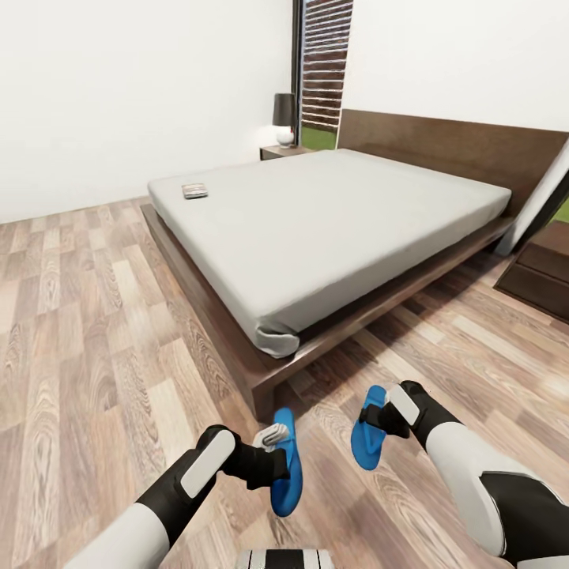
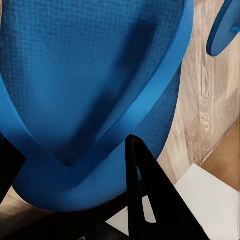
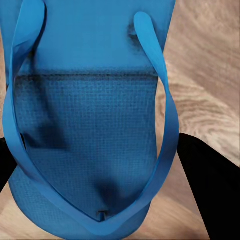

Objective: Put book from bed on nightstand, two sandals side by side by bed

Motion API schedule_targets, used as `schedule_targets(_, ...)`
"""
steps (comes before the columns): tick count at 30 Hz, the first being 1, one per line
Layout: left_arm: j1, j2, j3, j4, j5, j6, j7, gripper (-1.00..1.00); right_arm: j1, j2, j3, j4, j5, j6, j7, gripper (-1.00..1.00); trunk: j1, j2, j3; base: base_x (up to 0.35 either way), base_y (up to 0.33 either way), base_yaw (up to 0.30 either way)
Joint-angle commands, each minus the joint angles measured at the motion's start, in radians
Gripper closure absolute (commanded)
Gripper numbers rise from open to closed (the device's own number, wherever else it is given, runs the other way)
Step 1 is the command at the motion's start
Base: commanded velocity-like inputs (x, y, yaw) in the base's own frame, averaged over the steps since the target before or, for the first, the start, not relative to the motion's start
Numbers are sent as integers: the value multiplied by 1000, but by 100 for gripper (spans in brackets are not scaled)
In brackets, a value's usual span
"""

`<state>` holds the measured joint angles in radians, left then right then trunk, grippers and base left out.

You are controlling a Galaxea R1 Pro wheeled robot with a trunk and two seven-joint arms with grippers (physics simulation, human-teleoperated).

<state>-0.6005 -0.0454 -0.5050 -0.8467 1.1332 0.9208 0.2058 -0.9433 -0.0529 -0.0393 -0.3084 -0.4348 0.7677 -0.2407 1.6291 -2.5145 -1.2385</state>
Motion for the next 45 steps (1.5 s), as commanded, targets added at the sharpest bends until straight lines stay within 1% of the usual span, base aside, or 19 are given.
schedule_targets(1, -1, 0, -1, 0, 11, 1, 12, 100, 0, 0, 1, -2, -11, 3, -7, 100, 0, -1, -5, 0, 0, 247)
schedule_targets(5, -1, 1, 3, 0, 11, -1, 12, 100, 0, 5, 52, -2, -9, 3, -6, 100, 2, -2, -24, 0, 0, 247)
schedule_targets(7, -1, 1, 18, 0, 11, -1, 11, 100, 0, 10, 92, -2, -8, 2, -7, 100, 3, -2, -33, 0, 0, 244)
schedule_targets(10, -1, 9, 45, 0, 12, 0, 12, 100, 0, 16, 124, -3, -7, 2, -7, 100, 4, -3, -47, 0, 0, 241)
schedule_targets(11, -1, 12, 50, 0, 12, 0, 11, 100, 0, 17, 128, -3, -7, 2, -7, 100, 5, -3, -52, 0, 0, 239)
schedule_targets(13, -1, 29, 62, -1, 13, 1, 11, 100, 0, 19, 138, -3, -7, 2, -7, 100, 6, -3, -61, 0, 0, 238)
schedule_targets(17, -1, 53, 77, -1, 15, -1, 9, 100, 0, 22, 144, -3, -7, 2, -6, 100, 6, -3, -64, 0, 0, 237)
schedule_targets(20, -1, 65, 120, -1, 14, -4, 2, 100, 0, 22, 147, -4, -6, 1, -6, 100, 6, -3, -67, 0, 0, 237)
schedule_targets(21, -1, 66, 128, 0, 14, -4, 1, 100, 0, 22, 147, -4, -6, 1, -5, 100, 6, -3, -67, 0, 0, 237)
schedule_targets(23, -1, 69, 148, 4, 11, -5, -2, 100, 0, 22, 161, -4, -6, 1, -5, 100, 6, -3, -69, 0, 0, 237)
schedule_targets(25, -1, 72, 156, 6, 11, -6, -3, 100, 0, 22, 191, -4, -6, 1, -5, 100, 6, -3, -71, 0, 0, 237)
schedule_targets(30, -1, 78, 165, 8, 12, -11, -7, 100, 0, 21, 326, -5, -8, -13, 3, 100, 6, -3, -75, 0, 0, 232)
schedule_targets(32, -1, 80, 175, 9, 12, -18, -8, 100, 0, 21, 352, -5, -8, -24, 4, 100, 6, -3, -77, 0, 0, 228)
schedule_targets(34, -1, 81, 195, 12, 11, -27, -8, 100, 0, 21, 372, -4, -8, -36, 5, 100, 6, -3, -79, 0, 0, 227)
schedule_targets(36, -1, 83, 224, 17, 11, -34, -8, 100, 0, 21, 402, -4, -6, -59, 7, 100, 6, -3, -80, 0, 0, 221)
schedule_targets(38, -1, 83, 239, 19, 11, -37, -8, 100, 0, 20, 428, -2, -5, -83, 7, 100, 6, -3, -82, 0, 0, 211)
schedule_targets(40, -1, 83, 246, 20, 11, -38, -8, 100, 1, 19, 452, 9, -5, -106, 7, 100, 6, -3, -84, 0, 0, 197)
schedule_targets(42, -1, 82, 251, 21, 11, -40, -8, 100, 1, 17, 482, 44, -4, -140, 8, 100, 6, -3, -85, 0, 0, 155)
schedule_targets(45, -1, 82, 253, 22, 11, -42, -7, 100, 1, 14, 505, 82, -5, -183, 14, 100, 6, -3, -86, 0, 0, 77)
